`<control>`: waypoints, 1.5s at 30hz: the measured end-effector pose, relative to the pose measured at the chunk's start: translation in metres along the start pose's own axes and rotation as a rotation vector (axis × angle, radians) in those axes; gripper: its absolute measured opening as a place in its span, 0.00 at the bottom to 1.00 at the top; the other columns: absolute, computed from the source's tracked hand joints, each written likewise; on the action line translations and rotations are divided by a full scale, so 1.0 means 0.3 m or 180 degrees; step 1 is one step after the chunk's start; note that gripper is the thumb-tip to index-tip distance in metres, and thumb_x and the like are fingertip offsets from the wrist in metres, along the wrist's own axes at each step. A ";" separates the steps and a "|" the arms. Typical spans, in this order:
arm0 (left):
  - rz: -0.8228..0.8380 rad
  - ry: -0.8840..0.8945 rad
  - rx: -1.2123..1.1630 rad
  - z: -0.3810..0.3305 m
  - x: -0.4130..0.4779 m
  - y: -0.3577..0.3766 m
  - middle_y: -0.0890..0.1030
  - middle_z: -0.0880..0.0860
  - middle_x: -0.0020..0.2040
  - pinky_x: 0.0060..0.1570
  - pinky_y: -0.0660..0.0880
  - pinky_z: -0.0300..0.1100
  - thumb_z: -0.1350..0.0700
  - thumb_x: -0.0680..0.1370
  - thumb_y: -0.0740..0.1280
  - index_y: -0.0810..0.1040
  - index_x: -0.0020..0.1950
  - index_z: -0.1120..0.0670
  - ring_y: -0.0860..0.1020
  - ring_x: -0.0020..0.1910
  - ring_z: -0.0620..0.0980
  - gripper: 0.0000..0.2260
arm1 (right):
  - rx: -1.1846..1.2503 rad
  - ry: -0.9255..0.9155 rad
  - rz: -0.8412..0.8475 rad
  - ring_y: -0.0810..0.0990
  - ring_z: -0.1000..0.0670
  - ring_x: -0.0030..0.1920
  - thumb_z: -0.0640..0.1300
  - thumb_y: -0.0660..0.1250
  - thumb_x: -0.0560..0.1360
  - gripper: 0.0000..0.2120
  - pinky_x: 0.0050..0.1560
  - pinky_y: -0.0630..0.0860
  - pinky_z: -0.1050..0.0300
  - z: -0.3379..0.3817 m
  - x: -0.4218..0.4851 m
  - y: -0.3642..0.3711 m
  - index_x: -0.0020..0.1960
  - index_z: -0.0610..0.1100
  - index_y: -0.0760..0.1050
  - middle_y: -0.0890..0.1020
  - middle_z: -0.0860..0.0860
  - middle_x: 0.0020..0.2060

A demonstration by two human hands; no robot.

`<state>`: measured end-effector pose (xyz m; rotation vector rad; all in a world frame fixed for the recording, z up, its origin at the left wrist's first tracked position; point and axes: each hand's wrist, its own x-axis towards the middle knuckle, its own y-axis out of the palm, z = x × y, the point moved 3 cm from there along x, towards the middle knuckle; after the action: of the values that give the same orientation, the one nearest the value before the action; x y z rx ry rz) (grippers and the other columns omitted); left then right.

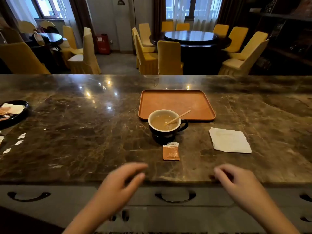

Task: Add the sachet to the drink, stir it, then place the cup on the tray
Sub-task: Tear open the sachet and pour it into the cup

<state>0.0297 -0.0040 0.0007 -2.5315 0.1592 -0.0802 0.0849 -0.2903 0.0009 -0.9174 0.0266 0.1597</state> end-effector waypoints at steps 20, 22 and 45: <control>-0.0826 -0.0490 0.2641 0.254 0.303 0.057 0.48 0.51 0.76 0.67 0.36 0.49 0.33 0.74 0.39 0.48 0.74 0.46 0.44 0.74 0.50 0.31 | -0.0310 -0.0218 -0.0817 0.67 0.47 0.57 0.55 0.64 0.73 0.20 0.56 0.64 0.52 0.197 0.213 0.264 0.61 0.47 0.73 0.73 0.48 0.55; -0.0825 -0.0503 0.2655 0.254 0.303 0.055 0.48 0.51 0.76 0.67 0.36 0.49 0.34 0.75 0.40 0.48 0.74 0.46 0.44 0.74 0.50 0.30 | -0.0100 -0.0185 -0.0837 0.68 0.48 0.57 0.54 0.65 0.72 0.18 0.55 0.63 0.54 0.195 0.211 0.265 0.58 0.46 0.74 0.75 0.48 0.54; -0.0813 -0.0536 0.2674 0.251 0.300 0.057 0.46 0.50 0.76 0.69 0.37 0.51 0.34 0.73 0.36 0.46 0.73 0.46 0.41 0.73 0.48 0.31 | 0.2773 -0.0515 0.0123 0.83 0.53 0.35 0.40 0.60 0.77 0.08 0.27 0.76 0.66 0.272 0.367 0.008 0.55 0.47 0.73 0.82 0.47 0.46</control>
<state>0.1242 0.0126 -0.0689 -1.6951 -0.2267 -0.0242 0.1896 -0.2103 0.0387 -0.0334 -0.0355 0.2315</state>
